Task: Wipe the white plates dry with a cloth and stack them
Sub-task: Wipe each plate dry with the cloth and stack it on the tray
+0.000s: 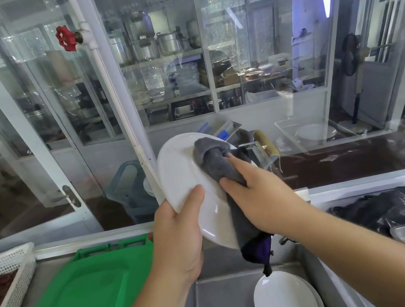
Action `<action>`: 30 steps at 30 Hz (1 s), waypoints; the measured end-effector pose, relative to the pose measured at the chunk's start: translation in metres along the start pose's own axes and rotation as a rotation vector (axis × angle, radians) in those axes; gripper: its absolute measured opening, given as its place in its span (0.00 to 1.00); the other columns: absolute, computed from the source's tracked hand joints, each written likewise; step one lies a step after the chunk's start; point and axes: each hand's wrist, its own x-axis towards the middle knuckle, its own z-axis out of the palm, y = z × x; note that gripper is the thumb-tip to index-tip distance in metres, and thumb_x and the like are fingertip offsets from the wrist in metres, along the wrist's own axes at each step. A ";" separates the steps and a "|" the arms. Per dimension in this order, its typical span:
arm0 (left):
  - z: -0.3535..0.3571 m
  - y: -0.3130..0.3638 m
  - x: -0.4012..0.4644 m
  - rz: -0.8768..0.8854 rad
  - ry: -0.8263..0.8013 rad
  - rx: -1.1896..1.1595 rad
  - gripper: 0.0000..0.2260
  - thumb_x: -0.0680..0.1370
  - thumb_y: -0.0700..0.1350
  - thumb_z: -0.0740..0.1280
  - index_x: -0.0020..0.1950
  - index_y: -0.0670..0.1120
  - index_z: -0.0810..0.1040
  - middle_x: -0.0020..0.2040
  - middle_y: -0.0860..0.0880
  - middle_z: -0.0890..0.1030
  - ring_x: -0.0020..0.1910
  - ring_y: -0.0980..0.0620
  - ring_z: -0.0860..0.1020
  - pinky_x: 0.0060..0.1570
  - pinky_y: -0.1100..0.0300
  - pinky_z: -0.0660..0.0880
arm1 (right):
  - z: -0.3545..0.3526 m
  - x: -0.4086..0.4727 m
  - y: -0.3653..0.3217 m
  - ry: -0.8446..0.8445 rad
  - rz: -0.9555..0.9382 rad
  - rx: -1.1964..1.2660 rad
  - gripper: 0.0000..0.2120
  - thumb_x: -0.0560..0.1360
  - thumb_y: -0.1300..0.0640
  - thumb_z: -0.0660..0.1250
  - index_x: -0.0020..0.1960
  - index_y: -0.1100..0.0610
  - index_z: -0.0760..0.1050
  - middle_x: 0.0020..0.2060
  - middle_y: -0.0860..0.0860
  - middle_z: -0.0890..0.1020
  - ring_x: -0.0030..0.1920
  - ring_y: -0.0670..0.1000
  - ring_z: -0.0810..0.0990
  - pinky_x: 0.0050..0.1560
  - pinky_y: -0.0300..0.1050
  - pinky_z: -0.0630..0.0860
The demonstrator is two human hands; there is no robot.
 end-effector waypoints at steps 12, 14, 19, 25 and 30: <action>0.002 0.004 -0.009 0.123 -0.023 -0.003 0.16 0.68 0.56 0.76 0.54 0.56 0.89 0.55 0.46 0.89 0.58 0.44 0.87 0.64 0.38 0.80 | -0.021 0.069 -0.032 -0.028 -0.132 -0.034 0.17 0.84 0.45 0.61 0.72 0.41 0.73 0.57 0.38 0.82 0.58 0.44 0.79 0.49 0.24 0.67; -0.001 0.006 -0.012 0.151 -0.005 -0.017 0.15 0.68 0.57 0.76 0.54 0.57 0.89 0.54 0.47 0.89 0.56 0.46 0.87 0.59 0.40 0.80 | -0.028 0.081 -0.028 0.000 -0.051 0.072 0.07 0.83 0.45 0.61 0.57 0.39 0.77 0.45 0.38 0.83 0.51 0.45 0.81 0.46 0.39 0.73; -0.005 0.009 -0.016 0.203 0.007 -0.033 0.14 0.69 0.57 0.75 0.54 0.61 0.88 0.55 0.52 0.89 0.55 0.52 0.87 0.59 0.44 0.80 | -0.031 0.081 -0.010 0.077 0.234 0.364 0.09 0.77 0.40 0.64 0.49 0.42 0.79 0.46 0.49 0.87 0.51 0.55 0.86 0.55 0.55 0.83; -0.008 0.010 -0.006 0.311 0.059 0.036 0.12 0.73 0.58 0.74 0.56 0.65 0.87 0.57 0.58 0.88 0.58 0.58 0.85 0.57 0.55 0.78 | -0.008 0.042 0.014 0.166 0.626 0.804 0.07 0.84 0.51 0.66 0.53 0.54 0.78 0.34 0.56 0.87 0.35 0.57 0.86 0.43 0.52 0.83; -0.011 0.011 -0.001 0.363 0.049 0.205 0.10 0.74 0.61 0.71 0.55 0.69 0.85 0.55 0.61 0.88 0.55 0.62 0.85 0.47 0.71 0.79 | 0.021 -0.001 0.018 -0.014 0.610 0.444 0.18 0.84 0.43 0.60 0.56 0.56 0.79 0.49 0.57 0.87 0.49 0.58 0.86 0.57 0.57 0.82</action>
